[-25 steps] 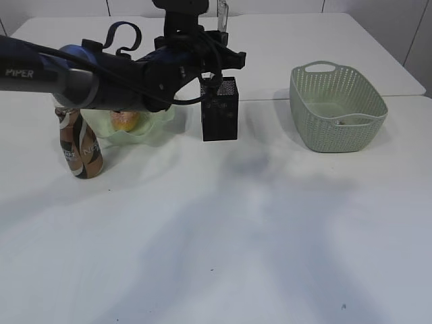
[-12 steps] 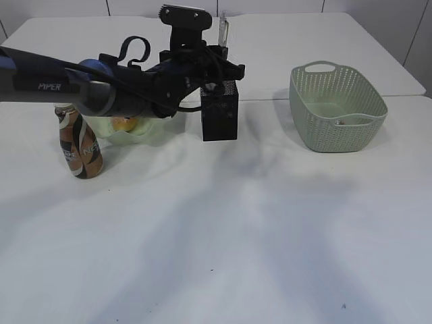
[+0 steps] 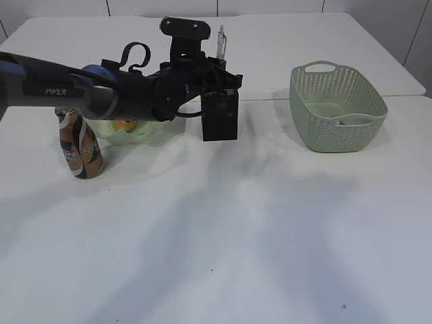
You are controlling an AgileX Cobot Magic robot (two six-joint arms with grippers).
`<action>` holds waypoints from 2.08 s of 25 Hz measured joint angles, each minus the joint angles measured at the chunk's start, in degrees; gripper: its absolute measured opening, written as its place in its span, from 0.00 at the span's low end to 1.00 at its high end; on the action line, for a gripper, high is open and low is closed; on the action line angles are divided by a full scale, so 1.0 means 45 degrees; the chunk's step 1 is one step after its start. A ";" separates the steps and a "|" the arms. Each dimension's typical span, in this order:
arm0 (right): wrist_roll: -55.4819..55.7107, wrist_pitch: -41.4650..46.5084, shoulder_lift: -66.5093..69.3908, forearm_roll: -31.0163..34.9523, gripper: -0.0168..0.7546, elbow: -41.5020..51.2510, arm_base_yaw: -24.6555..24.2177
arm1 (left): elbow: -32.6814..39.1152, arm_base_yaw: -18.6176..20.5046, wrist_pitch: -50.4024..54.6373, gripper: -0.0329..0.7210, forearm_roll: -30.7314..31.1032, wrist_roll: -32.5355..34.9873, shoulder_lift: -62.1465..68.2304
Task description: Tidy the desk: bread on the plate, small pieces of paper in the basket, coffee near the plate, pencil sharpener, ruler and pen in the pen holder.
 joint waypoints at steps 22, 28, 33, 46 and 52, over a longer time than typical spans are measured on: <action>0.0029 0.0000 0.0000 -0.0027 0.41 0.0000 0.0000 | 0.0000 0.0000 0.0012 0.39 0.0310 0.0000 0.0000; 0.0029 0.0000 0.0000 -0.0027 0.41 0.0000 0.0000 | 0.0000 0.0000 -0.0183 0.58 0.0310 0.0000 0.0000; 0.0029 0.0000 0.0000 -0.0048 0.41 0.0000 0.0000 | 0.0000 0.0000 -0.0140 0.59 0.0332 0.0195 -0.0197; 0.0029 0.0000 0.0000 -0.0197 0.41 0.0000 0.0000 | 0.0000 0.0649 0.5320 0.57 0.0450 0.1535 -0.3463; 0.0029 0.0000 0.0000 -0.0088 0.41 0.0000 0.0000 | 0.0000 0.1573 0.8496 0.55 0.2935 0.1561 -0.5505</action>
